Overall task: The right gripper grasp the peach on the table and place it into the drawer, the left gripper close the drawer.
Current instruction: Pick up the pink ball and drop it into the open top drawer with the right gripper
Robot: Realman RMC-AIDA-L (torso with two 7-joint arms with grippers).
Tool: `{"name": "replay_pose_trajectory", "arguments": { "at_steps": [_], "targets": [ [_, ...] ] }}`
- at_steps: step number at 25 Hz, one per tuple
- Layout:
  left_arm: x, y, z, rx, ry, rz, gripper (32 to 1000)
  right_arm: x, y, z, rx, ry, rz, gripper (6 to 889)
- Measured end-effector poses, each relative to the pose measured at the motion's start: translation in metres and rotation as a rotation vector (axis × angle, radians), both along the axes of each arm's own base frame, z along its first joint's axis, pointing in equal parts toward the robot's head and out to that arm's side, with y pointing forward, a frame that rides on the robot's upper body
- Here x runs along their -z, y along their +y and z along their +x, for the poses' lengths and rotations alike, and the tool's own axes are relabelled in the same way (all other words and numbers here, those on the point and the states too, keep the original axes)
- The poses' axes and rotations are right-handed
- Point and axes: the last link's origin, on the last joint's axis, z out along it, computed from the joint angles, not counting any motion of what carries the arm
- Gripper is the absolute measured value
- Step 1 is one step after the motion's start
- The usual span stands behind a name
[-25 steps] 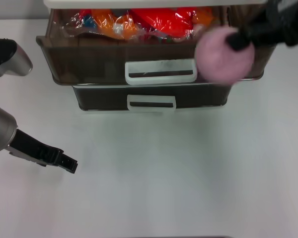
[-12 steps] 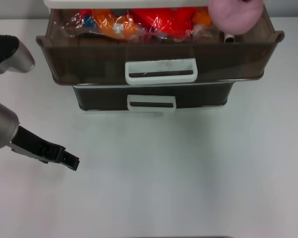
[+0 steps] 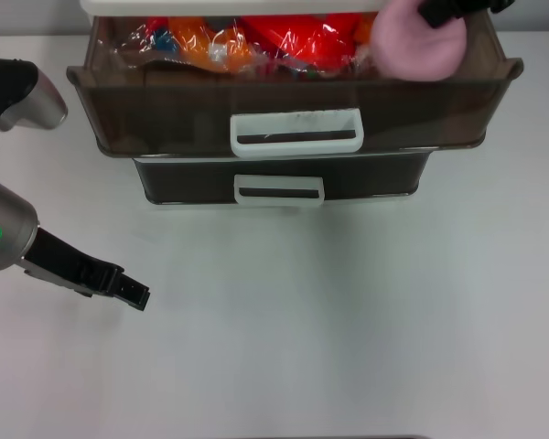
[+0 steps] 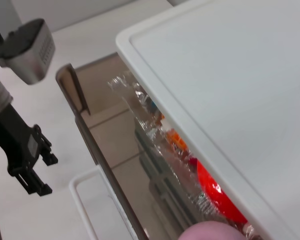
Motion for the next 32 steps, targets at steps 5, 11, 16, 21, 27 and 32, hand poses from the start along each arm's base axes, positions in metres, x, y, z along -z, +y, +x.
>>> {"name": "replay_pose_trajectory", "arguments": {
  "at_steps": [5, 11, 16, 21, 27, 32],
  "targets": [
    [0.000, 0.001, 0.001, 0.003, -0.002, 0.001, 801, 0.005, 0.004, 0.002, 0.011, -0.010, -0.020, 24],
    [0.000, 0.001, 0.001, 0.003, -0.003, 0.001, 801, 0.005, 0.006, 0.003, 0.010, -0.011, -0.018, 23],
    [0.000, 0.001, 0.001, 0.004, -0.003, 0.000, 801, 0.001, 0.011, 0.004, 0.011, -0.046, 0.027, 22],
    [0.001, 0.001, 0.002, 0.007, -0.004, 0.000, 801, 0.000, 0.013, 0.004, 0.013, -0.049, 0.036, 22],
    [0.001, 0.001, 0.002, 0.009, -0.004, -0.001, 801, 0.000, 0.013, 0.004, 0.008, -0.050, 0.032, 23],
    [0.001, 0.002, 0.004, 0.013, -0.004, -0.001, 801, 0.001, 0.013, 0.005, 0.006, -0.052, 0.027, 24]
  ]
}}
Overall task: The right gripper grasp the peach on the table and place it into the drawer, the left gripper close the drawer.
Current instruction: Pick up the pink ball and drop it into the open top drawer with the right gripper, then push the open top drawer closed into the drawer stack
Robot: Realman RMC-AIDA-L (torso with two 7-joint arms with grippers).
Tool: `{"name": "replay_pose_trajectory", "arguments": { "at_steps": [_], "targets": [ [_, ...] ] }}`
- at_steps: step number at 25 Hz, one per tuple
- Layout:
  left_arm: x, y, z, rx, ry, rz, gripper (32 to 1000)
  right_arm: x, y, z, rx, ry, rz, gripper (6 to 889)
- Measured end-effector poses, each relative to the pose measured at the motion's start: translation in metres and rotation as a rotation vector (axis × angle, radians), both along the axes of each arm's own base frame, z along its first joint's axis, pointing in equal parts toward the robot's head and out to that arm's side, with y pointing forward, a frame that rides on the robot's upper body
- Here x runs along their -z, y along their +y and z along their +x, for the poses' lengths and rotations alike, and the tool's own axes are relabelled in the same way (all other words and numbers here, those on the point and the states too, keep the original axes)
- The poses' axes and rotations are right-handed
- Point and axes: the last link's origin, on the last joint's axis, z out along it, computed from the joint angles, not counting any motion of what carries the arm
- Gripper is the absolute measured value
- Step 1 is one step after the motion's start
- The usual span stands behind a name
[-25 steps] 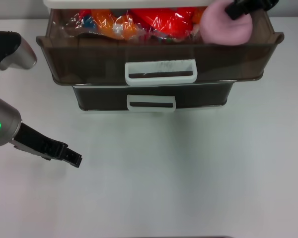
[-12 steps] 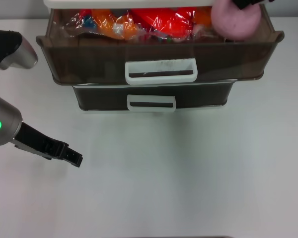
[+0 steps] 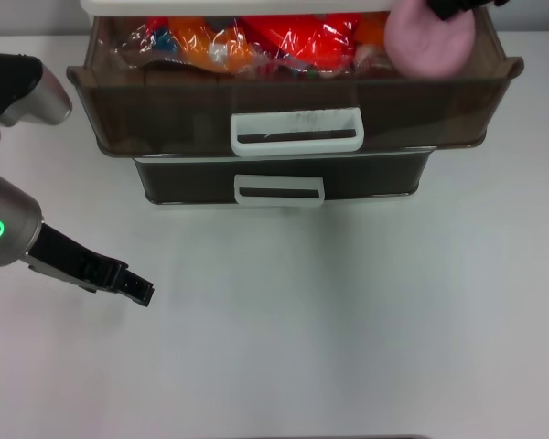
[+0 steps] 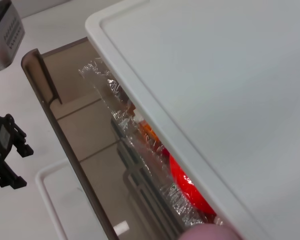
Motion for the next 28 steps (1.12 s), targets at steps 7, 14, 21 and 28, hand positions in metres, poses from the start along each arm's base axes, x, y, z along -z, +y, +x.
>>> {"name": "replay_pose_trajectory", "arguments": {
  "at_steps": [7, 14, 21, 28],
  "targets": [
    [0.001, 0.000, 0.001, 0.003, 0.001, -0.003, 801, 0.003, -0.001, 0.003, -0.003, -0.004, -0.026, 26],
    [0.001, 0.000, 0.000, 0.000, 0.001, -0.004, 801, 0.004, 0.000, 0.001, -0.014, -0.013, -0.032, 59],
    [0.001, 0.001, 0.000, -0.001, 0.000, -0.002, 800, 0.006, -0.002, -0.002, -0.027, -0.001, -0.049, 279],
    [0.000, 0.000, -0.001, -0.003, 0.001, -0.001, 800, 0.008, -0.008, -0.012, -0.057, 0.063, -0.098, 485]
  ]
}}
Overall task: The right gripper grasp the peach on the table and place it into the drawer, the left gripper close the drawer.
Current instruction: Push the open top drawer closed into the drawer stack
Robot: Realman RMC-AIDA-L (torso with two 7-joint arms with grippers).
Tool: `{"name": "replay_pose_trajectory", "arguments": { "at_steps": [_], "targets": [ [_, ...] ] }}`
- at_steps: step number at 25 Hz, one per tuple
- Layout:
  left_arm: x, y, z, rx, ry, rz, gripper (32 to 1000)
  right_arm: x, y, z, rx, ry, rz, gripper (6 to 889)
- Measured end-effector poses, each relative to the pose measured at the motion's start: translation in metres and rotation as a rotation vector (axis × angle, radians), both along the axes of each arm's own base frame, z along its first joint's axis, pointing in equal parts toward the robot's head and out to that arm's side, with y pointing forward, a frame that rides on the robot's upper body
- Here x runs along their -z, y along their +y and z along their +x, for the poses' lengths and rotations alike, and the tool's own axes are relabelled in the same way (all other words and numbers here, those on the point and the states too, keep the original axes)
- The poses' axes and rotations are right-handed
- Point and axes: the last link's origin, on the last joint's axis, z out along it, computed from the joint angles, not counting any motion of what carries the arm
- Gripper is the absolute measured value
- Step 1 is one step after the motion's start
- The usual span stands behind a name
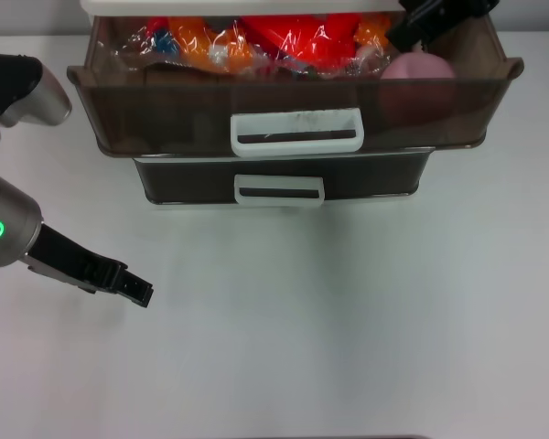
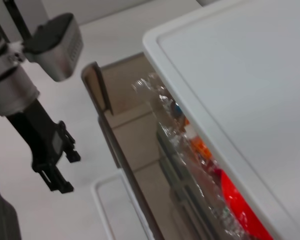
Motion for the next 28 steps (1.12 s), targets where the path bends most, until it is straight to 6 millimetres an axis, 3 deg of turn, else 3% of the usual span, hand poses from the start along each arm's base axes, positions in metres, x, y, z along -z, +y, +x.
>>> {"name": "replay_pose_trajectory", "arguments": {
  "at_steps": [7, 17, 24, 28],
  "targets": [
    [0.000, -0.001, -0.001, -0.004, 0.002, -0.002, 800, -0.002, -0.003, -0.005, -0.014, 0.029, -0.013, 482],
    [-0.002, -0.001, -0.002, -0.005, 0.008, 0.002, 800, -0.006, -0.004, -0.006, -0.010, 0.032, 0.005, 739],
    [-0.003, -0.002, 0.001, 0.005, 0.006, 0.004, 800, -0.010, -0.007, -0.013, -0.021, 0.026, 0.030, 741],
    [-0.014, -0.007, 0.013, 0.059, 0.013, 0.014, 800, -0.011, -0.008, -0.014, -0.022, 0.027, 0.034, 739]
  ]
}}
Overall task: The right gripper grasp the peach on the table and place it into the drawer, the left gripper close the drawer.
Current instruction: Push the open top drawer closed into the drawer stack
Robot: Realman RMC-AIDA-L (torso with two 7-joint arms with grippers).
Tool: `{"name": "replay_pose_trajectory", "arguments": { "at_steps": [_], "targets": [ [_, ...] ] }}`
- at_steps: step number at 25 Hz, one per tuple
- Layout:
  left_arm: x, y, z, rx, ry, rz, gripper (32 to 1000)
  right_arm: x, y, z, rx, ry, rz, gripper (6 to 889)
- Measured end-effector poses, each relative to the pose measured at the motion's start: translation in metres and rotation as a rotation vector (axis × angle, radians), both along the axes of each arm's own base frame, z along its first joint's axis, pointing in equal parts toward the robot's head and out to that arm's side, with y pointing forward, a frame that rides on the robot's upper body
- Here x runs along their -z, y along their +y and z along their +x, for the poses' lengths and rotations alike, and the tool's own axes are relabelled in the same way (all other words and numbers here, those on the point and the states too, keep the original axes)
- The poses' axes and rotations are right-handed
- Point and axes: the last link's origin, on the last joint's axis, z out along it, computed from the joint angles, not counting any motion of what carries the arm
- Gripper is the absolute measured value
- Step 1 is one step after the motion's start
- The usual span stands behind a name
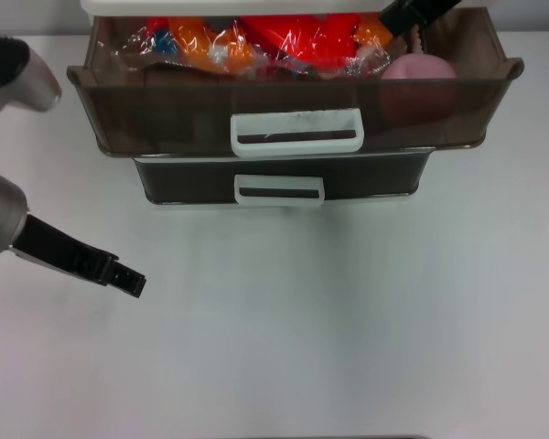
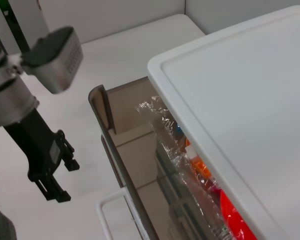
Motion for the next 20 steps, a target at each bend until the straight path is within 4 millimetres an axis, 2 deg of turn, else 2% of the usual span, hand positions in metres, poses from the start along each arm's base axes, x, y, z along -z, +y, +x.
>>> {"name": "replay_pose_trajectory", "arguments": {
  "at_steps": [6, 10, 16, 20],
  "targets": [
    [-0.026, -0.019, 0.037, 0.169, 0.026, -0.002, 800, 0.000, 0.000, 0.000, 0.012, 0.002, 0.002, 737],
    [-0.034, -0.032, 0.057, 0.254, 0.047, -0.029, 800, 0.000, 0.000, 0.000, 0.022, 0.005, 0.004, 735],
    [-0.028, -0.051, 0.091, 0.424, -0.070, -0.207, 799, -0.003, 0.000, 0.006, 0.049, 0.004, 0.015, 734],
    [-0.023, -0.052, 0.112, 0.534, -0.071, -0.286, 799, -0.004, -0.001, 0.005, 0.053, 0.004, 0.018, 733]
  ]
}}
